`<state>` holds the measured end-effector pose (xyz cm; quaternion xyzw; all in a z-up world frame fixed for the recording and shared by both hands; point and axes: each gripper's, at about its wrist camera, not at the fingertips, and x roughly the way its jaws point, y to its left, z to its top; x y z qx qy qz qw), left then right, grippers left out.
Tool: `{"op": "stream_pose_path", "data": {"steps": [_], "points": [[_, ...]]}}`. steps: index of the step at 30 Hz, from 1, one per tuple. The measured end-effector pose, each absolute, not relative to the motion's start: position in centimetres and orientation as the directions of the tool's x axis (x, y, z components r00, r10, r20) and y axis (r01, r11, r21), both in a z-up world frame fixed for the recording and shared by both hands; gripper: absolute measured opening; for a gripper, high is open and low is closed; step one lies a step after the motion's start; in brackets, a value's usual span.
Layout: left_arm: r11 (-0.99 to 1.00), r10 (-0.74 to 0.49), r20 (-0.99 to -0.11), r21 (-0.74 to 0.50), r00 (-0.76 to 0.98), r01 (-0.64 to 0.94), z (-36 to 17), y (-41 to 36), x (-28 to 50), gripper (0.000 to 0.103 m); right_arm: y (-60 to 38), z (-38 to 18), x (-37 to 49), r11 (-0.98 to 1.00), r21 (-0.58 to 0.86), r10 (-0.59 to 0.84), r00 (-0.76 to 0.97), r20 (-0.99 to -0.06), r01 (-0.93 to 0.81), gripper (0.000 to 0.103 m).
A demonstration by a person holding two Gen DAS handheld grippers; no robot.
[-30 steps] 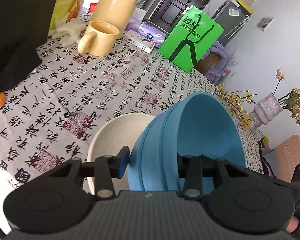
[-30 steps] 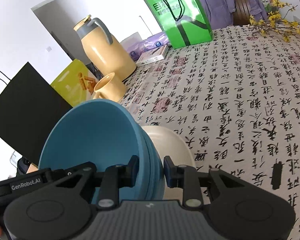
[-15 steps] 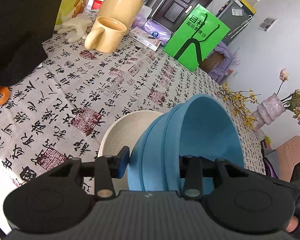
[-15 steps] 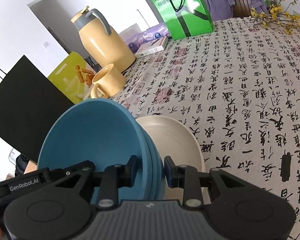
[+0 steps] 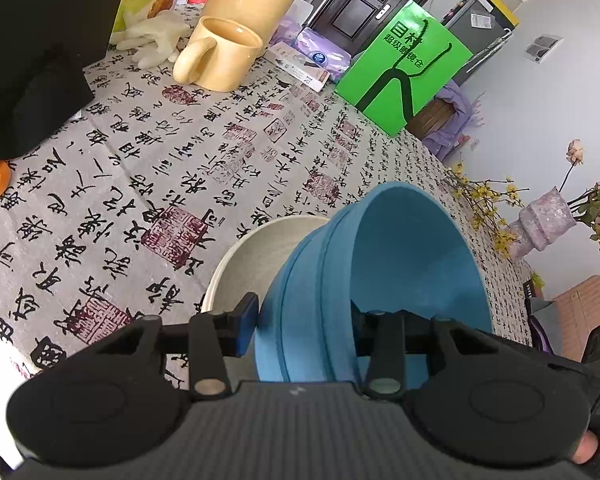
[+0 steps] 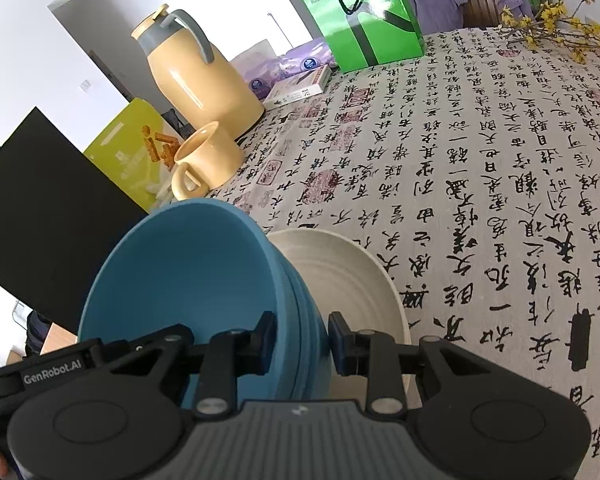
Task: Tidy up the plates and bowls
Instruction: 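Lower the bowl stack onto the cream plate stack with both grippers, then open both grippers and withdraw from the bowls on the plates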
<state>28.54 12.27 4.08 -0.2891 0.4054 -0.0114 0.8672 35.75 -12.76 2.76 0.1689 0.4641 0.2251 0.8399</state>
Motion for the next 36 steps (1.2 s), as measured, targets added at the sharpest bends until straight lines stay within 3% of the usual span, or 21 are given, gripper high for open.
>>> {"op": "stream_pose_path", "data": {"steps": [3,15,21,27,36], "points": [[0.832,-0.263,-0.692,-0.516,0.673,-0.205,4.0,12.4,28.8,0.042,-12.6,2.7,36.3,0.839,0.497,0.538,0.468,-0.701,-0.221,0.03],[0.855,-0.286,-0.645,-0.506,0.709,-0.116,4.6,11.8,29.4,0.067,-12.0,3.0,37.0,0.85,0.463,0.522,0.516,-0.679,-0.252,0.036],[0.87,-0.271,-0.617,-0.485,0.739,-0.086,5.4,11.4,28.8,0.077,-12.2,3.8,36.5,0.859,0.437,0.507,0.553,-0.661,-0.266,0.051],[0.886,-0.221,-0.59,-0.455,0.777,-0.094,6.1,11.4,27.4,0.095,-12.9,5.1,34.9,0.878,0.387,0.476,0.605,-0.638,-0.282,0.066],[0.912,-0.183,-0.544,-0.406,0.819,-0.065,7.7,10.6,24.5,0.102,-15.5,6.9,31.7,0.886,0.373,0.456,0.665,-0.591,-0.276,0.078]]}}
